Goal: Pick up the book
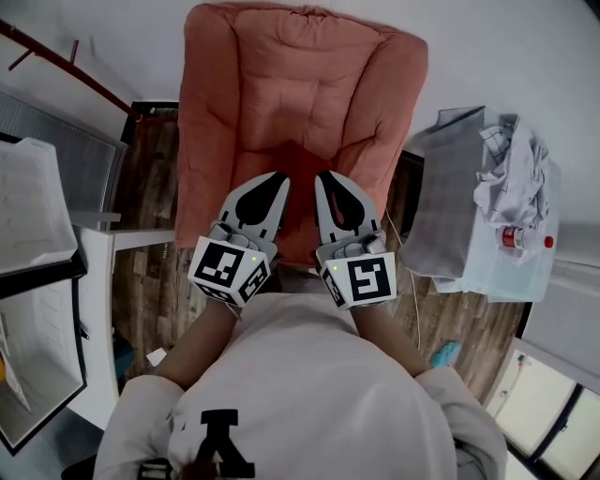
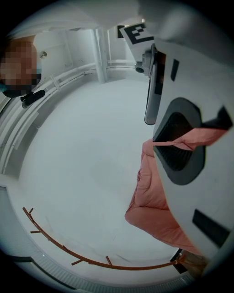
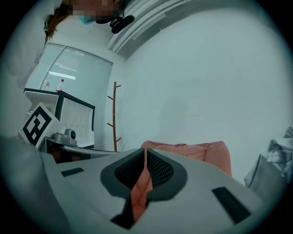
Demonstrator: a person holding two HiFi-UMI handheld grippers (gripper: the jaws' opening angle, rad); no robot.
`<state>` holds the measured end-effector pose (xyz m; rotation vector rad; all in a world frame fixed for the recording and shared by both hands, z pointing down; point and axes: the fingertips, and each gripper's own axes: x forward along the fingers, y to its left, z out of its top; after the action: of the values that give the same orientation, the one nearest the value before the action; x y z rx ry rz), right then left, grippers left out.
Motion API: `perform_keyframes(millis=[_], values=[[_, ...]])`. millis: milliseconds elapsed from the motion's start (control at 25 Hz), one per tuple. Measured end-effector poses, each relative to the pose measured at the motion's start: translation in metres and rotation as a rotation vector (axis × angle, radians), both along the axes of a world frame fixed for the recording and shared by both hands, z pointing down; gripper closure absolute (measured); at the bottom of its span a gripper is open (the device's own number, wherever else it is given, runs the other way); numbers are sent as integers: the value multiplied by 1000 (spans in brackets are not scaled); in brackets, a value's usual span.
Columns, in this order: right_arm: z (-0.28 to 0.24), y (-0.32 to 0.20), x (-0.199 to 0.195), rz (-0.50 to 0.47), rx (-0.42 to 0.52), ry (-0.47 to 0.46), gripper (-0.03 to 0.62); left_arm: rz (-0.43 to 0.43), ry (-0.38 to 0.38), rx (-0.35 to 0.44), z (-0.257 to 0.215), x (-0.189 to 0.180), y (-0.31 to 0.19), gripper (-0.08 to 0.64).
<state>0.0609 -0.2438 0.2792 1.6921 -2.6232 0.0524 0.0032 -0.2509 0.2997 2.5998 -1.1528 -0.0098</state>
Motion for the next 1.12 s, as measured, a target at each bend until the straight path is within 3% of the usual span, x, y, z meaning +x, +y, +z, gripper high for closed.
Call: perform_keyframes(millis=[400,880,920,1040,1120], values=[[2,-59,16,-26,-7,8,555,-36,-17,3,-1,13,-58,535],[38,-66,15,37,-77,13,555,53,-60,-44,31,11,-71,534],[46,-66,15,45,-92,16,554,57,-63,-54,37,8,-72,527],[72,-66,18,69,-147,-2,554,67,-78,-99,60,1,-75,360],[91,-66,21,83,-189,-26,516,72,-87,-124,76,-3,-76,353]])
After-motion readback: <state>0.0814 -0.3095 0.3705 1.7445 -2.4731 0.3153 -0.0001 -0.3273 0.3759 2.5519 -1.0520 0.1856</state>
